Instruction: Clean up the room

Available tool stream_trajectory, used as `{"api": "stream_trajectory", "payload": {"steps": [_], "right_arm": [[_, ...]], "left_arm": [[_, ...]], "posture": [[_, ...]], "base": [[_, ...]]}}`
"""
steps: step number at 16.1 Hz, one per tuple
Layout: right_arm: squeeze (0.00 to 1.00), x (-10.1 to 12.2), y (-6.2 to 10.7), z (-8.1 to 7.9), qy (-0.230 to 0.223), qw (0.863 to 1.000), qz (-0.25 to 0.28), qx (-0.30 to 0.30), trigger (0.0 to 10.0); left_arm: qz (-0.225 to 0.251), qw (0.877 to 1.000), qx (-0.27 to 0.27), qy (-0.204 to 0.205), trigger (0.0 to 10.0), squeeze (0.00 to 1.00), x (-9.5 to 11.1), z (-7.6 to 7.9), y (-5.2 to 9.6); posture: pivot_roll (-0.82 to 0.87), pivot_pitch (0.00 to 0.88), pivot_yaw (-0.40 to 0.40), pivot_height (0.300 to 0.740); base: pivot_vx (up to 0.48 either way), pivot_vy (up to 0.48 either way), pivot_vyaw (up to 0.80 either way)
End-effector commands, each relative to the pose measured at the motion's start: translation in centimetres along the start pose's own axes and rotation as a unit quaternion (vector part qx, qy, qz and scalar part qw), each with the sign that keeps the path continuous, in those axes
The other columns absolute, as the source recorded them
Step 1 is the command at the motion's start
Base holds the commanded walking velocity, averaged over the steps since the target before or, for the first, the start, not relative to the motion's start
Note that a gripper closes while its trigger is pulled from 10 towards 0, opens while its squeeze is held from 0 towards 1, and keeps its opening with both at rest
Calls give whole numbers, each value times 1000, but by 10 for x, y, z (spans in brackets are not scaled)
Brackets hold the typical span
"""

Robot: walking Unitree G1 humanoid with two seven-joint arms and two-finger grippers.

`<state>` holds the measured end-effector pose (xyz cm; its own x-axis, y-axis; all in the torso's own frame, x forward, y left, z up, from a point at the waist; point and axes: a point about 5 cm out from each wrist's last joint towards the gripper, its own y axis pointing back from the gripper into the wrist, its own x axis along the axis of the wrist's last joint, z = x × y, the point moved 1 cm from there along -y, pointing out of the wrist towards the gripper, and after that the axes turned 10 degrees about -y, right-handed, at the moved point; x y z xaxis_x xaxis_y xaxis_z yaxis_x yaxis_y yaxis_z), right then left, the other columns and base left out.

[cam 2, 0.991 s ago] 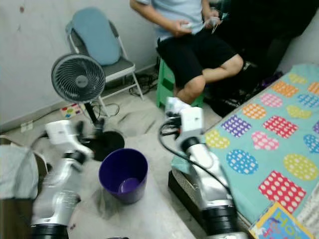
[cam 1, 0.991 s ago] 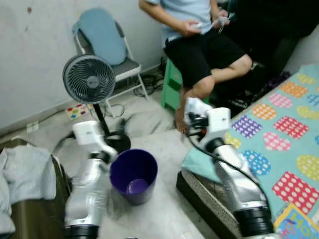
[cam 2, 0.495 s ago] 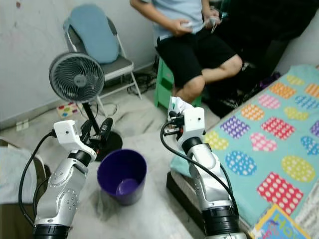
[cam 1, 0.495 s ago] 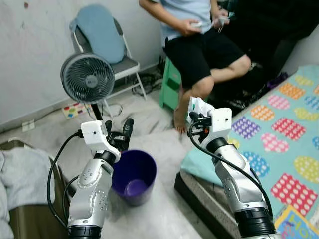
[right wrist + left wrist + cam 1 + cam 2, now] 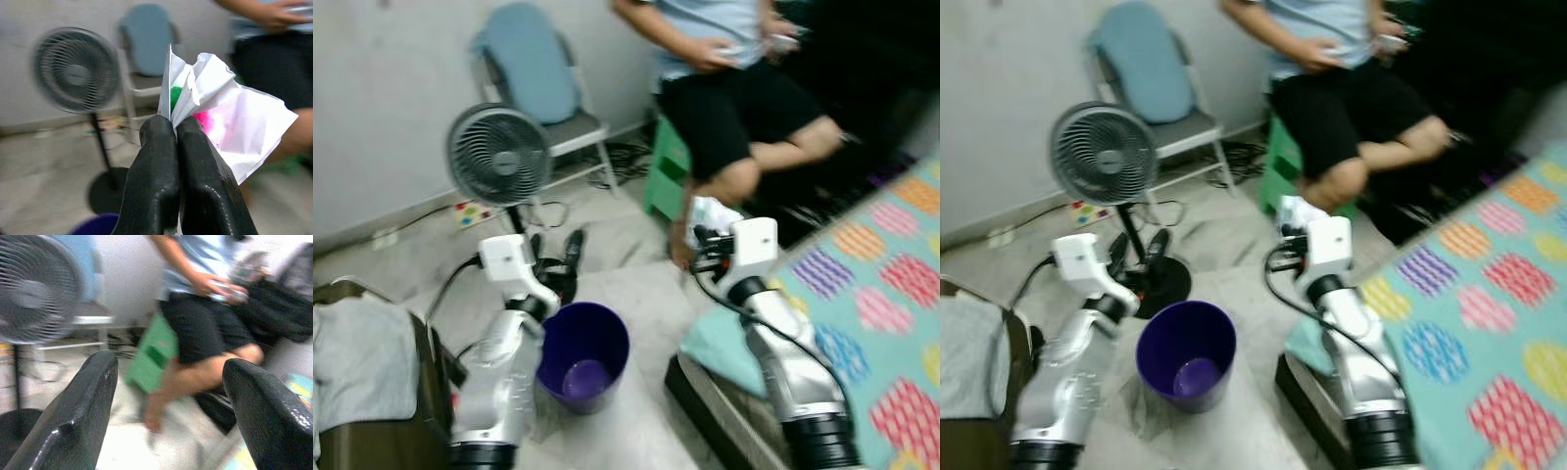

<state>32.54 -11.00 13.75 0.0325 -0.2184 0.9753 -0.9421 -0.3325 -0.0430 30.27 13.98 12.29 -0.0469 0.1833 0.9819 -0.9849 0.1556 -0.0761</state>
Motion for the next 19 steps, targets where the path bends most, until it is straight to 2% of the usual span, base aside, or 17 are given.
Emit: {"api": "stream_trajectory", "payload": {"steps": [1,5,9,13,19], "right_arm": [[0,5,-1,-5,4,1000,10,12,10000],[0,5,0,-5,4,1000,10,14,10000],[0,5,-1,-7,3,1000,11,16,10000],[0,5,-1,-8,4,1000,11,20,10000],[0,5,-1,-8,5,1000,10,22,10000]], "left_arm": [[1,1000,1,-3,10000,0,2,-1,0],[-1,1000,2,-2,10000,0,1,-1,0],[-7,1000,18,-2,10000,0,-1,-4,0],[-11,999,34,14,10000,0,-2,-5,-1],[-16,999,38,14,10000,0,-2,-6,-1]], "posture": [[2,11,28,740],[1,12,26,740],[2,14,26,740],[2,14,26,740],[0,13,25,740]], "base": [[296,0,406],[206,0,0],[0,0,667],[0,0,216],[0,0,800]]}}
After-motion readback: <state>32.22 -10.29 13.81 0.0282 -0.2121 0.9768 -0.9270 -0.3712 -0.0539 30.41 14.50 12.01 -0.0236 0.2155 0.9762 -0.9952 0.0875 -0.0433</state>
